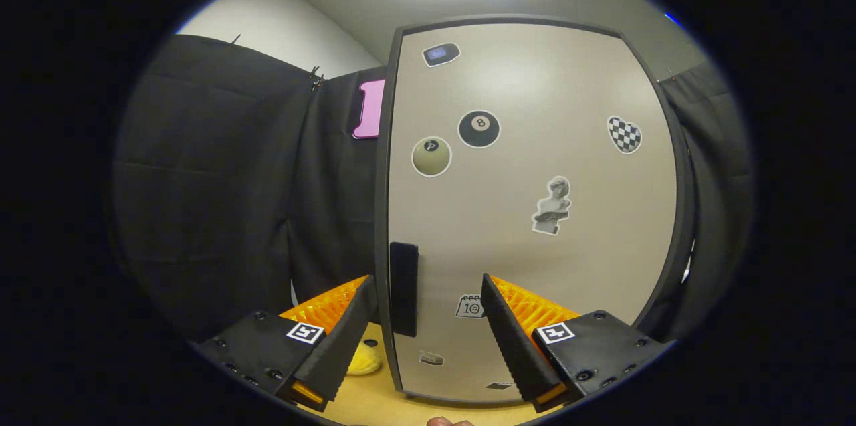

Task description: Open the cabinet door with the right hand, grasp the bottle in the cabinet with the left hand and place it on the coaster, then close the cabinet door with the right hand.

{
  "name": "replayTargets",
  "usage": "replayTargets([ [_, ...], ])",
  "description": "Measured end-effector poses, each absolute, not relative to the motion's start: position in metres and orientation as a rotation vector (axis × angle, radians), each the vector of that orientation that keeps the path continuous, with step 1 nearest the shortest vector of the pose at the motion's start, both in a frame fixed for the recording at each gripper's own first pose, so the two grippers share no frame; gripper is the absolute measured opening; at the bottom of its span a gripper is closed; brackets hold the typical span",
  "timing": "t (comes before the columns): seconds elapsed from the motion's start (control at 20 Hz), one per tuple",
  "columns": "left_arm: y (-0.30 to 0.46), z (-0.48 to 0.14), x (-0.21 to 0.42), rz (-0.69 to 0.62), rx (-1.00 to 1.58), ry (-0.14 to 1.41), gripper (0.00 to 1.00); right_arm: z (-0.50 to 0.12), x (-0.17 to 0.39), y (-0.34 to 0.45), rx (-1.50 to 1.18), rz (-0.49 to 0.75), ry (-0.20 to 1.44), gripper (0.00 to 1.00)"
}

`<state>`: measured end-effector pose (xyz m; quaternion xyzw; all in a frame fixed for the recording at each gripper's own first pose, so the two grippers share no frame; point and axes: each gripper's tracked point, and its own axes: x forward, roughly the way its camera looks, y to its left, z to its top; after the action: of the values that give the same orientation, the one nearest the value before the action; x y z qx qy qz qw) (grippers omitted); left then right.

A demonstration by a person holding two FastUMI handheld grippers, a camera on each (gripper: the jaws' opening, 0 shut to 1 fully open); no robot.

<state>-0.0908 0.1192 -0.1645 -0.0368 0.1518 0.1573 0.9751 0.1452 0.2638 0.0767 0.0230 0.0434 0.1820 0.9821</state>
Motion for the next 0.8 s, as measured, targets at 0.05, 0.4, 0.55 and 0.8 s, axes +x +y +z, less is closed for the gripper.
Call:
replayTargets([
  [0.05, 0.12, -0.166, -0.091, 0.322, -0.071, 0.309, 0.75, 0.074, 0.152, 0.269, 0.051, 0.362, 0.098, 1.0],
  [0.4, 0.134, -0.187, -0.095, 0.348, -0.087, 0.349, 0.72, 0.05, 0.188, 0.291, 0.014, 0.285, 0.154, 1.0],
  [0.55, 0.147, -0.191, -0.097, 0.351, -0.09, 0.354, 0.75, 0.039, 0.198, 0.302, -0.001, 0.261, 0.179, 1.0],
  [0.8, 0.151, -0.197, -0.097, 0.354, -0.067, 0.365, 0.75, 0.019, 0.207, 0.316, 0.011, 0.243, 0.247, 0.7],
])
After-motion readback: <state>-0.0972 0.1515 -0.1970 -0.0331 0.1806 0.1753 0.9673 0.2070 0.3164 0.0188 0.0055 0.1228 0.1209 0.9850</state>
